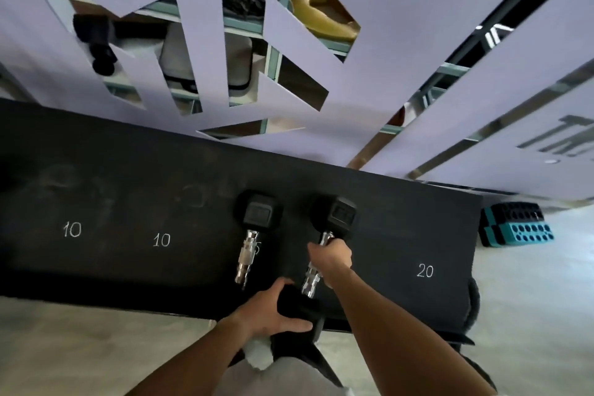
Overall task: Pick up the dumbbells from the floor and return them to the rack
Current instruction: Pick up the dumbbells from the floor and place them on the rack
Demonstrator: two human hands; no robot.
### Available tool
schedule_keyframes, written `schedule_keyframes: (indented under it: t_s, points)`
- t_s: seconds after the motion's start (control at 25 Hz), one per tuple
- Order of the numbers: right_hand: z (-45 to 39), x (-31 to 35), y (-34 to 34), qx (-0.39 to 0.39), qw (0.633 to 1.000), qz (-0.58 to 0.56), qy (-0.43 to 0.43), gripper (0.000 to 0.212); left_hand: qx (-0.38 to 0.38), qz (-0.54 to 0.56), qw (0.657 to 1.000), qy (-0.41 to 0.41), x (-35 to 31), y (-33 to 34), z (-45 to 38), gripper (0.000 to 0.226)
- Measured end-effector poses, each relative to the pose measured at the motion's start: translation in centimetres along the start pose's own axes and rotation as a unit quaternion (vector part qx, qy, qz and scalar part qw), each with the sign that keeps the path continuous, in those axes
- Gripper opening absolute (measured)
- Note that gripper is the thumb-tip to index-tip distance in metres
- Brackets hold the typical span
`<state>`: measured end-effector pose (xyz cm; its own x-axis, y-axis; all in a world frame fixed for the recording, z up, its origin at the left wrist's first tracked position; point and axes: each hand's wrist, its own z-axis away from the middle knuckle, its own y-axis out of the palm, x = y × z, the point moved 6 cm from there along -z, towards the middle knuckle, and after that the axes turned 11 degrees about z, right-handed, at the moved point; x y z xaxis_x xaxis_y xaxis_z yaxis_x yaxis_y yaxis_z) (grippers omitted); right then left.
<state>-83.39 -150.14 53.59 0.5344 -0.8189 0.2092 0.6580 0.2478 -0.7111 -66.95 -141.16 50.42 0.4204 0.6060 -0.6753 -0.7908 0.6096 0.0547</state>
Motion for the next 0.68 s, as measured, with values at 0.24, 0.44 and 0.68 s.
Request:
schedule_keyframes:
  t_s: [0.24, 0.44, 0.68]
  points:
    - [-2.6, 2.8, 2.2, 0.024, 0.991, 0.105, -0.074, 0.021, -0.054, -0.087, 0.995, -0.021, 0.0, 0.4, -3.5, 0.104]
    - [-4.2, 1.6, 4.0, 0.027, 0.993, 0.084, -0.075, 0.034, -0.086, -0.169, 0.981, -0.038, 1.0, 0.5, -5.2, 0.098]
    - [-5.1, 0.1, 4.6, 0.025, 0.99, 0.09, -0.109, 0.042, -0.11, -0.193, 0.974, -0.045, 1.9, 1.7, -6.5, 0.078]
